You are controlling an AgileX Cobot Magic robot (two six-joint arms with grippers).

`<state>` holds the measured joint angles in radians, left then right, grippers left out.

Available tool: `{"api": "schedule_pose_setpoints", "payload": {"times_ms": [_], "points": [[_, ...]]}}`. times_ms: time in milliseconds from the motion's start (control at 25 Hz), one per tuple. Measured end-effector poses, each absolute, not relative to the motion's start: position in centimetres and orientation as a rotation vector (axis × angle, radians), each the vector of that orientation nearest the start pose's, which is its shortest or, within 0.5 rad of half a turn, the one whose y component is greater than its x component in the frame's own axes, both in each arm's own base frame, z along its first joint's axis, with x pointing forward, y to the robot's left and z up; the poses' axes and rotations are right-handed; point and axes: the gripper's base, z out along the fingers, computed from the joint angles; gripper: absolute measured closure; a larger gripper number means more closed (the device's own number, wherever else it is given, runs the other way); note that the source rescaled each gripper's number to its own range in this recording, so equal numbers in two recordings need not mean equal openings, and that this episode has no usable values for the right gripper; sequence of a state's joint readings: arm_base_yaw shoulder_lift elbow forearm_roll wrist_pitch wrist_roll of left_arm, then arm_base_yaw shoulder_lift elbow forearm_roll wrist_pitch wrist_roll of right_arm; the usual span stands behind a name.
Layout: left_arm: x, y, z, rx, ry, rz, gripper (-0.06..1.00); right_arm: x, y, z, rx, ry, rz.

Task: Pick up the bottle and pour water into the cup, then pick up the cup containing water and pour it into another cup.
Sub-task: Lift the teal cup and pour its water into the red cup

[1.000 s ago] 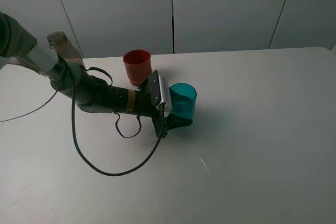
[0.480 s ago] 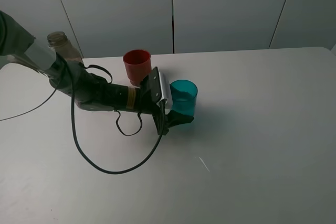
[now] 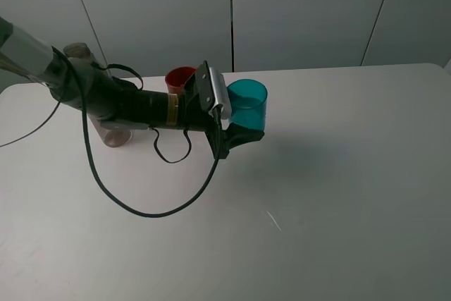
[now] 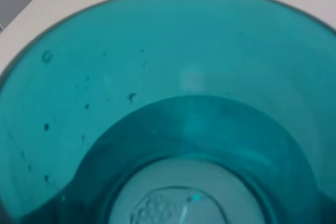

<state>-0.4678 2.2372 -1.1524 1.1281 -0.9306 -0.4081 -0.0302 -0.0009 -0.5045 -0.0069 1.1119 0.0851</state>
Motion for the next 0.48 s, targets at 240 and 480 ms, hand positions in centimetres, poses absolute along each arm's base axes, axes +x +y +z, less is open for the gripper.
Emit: {"api": "schedule_pose_setpoints", "payload": {"times_ms": [240, 480], "points": [[34.4, -24.3, 10.9, 1.311, 1.473, -0.774, 0.8, -0.8, 0.0, 27.4, 0.121, 2.087, 0.025], [36.0, -23.4, 14.2, 1.256, 1.462, -0.742, 0.8, -0.8, 0.0, 27.4, 0.121, 2.087, 0.025]]}}
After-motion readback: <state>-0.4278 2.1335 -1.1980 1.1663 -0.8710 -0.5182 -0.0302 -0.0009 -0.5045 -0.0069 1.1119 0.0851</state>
